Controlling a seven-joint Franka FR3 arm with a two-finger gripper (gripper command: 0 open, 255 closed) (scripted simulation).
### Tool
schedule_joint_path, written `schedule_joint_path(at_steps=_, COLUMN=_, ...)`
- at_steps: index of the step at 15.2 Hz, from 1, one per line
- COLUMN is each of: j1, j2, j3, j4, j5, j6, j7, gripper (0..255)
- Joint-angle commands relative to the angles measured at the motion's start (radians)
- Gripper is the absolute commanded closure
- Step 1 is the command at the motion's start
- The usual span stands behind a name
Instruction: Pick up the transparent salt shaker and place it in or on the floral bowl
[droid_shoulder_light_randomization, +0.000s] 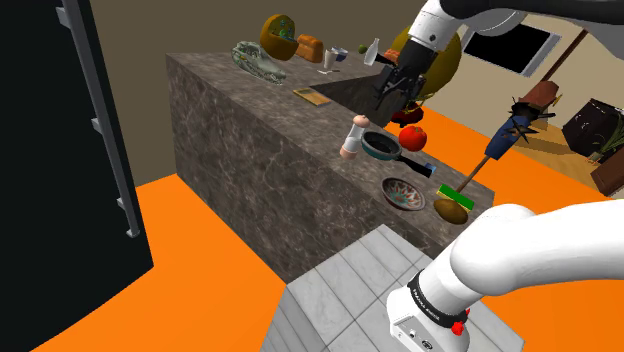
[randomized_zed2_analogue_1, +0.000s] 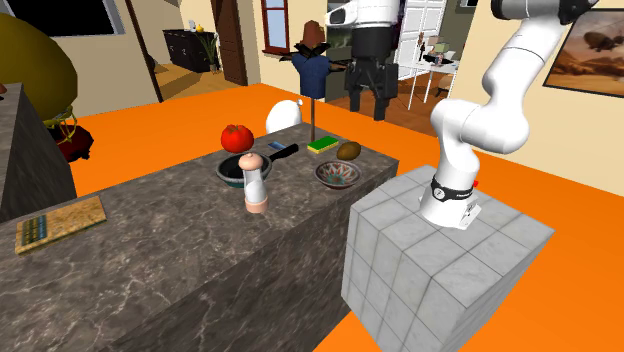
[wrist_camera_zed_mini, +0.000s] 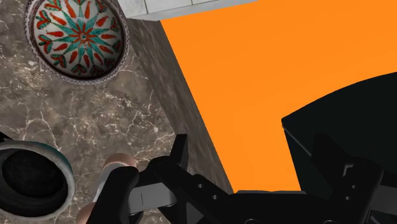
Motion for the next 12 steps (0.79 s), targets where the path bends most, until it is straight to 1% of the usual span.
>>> schedule_joint_path(at_steps=1, j1=-0.008, j2=0.059, j3=-0.04, j4=0.019, j5=-0.009, j6=0.038, j7=-0.048, gripper=0)
schedule_joint_path(at_steps=7, j1=-0.02, j2=0.243, j3=-0.139, j4=0.099, j5=-0.001, j6=0.13, j7=-0.175, gripper=0)
schedule_joint_path(at_steps=12, j1=-0.029, j2=0.417, j3=-0.213, j4=0.202, j5=0.044, j6=0.183, j7=-0.289, gripper=0)
